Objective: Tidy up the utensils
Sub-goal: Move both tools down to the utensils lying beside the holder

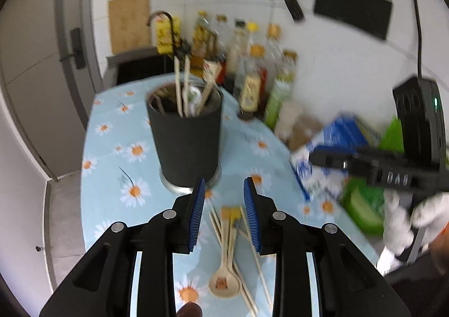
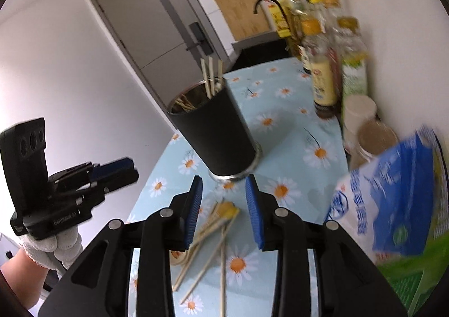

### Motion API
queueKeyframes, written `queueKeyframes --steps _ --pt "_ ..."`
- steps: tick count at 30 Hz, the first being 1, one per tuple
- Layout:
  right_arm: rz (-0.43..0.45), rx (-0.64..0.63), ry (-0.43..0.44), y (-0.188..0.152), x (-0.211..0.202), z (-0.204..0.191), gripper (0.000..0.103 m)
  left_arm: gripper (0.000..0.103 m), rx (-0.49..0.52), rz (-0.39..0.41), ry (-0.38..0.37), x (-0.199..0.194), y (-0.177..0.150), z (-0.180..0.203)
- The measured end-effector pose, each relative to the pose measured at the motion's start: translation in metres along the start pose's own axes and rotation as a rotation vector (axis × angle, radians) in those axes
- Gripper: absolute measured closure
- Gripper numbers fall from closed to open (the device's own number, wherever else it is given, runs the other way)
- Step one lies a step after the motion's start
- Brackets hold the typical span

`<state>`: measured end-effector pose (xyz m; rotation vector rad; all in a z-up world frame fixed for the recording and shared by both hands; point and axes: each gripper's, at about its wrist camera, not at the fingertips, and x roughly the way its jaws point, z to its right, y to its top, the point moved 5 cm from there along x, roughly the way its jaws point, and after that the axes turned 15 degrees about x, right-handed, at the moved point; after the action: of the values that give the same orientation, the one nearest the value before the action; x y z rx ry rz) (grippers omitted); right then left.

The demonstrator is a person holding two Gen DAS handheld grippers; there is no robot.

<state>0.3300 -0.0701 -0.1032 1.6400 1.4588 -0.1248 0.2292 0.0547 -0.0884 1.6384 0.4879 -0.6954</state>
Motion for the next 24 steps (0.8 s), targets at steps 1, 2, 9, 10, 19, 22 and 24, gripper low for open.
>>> queueKeyframes --steps 1,2,9,10,19,22,24 --pt "-0.008 0.01 -0.007 -0.003 0.001 0.004 0.07 0.076 0.002 -0.016 -0.015 0.004 -0.003 0.002" --pt "-0.032 0.022 -0.004 -0.009 0.002 0.008 0.07 0.076 0.004 -0.036 -0.03 0.009 -0.008 0.004" --pt "-0.15 0.042 -0.002 -0.048 0.017 0.024 0.07 0.076 -0.052 -0.265 -0.221 0.06 -0.049 0.005" --pt "-0.175 0.046 0.0 -0.053 0.02 0.026 0.07 0.076 -0.06 -0.296 -0.236 0.067 -0.055 0.004" --pt "-0.23 0.068 0.018 -0.07 0.027 0.031 0.07 0.078 -0.06 -0.456 -0.268 0.108 -0.077 -0.003" --pt "-0.231 0.076 0.013 -0.074 0.026 0.034 0.07 0.078 -0.05 -0.485 -0.275 0.113 -0.079 -0.003" --pt "-0.235 0.087 0.012 -0.075 0.025 0.037 0.07 0.078 -0.052 -0.494 -0.29 0.115 -0.079 -0.002"
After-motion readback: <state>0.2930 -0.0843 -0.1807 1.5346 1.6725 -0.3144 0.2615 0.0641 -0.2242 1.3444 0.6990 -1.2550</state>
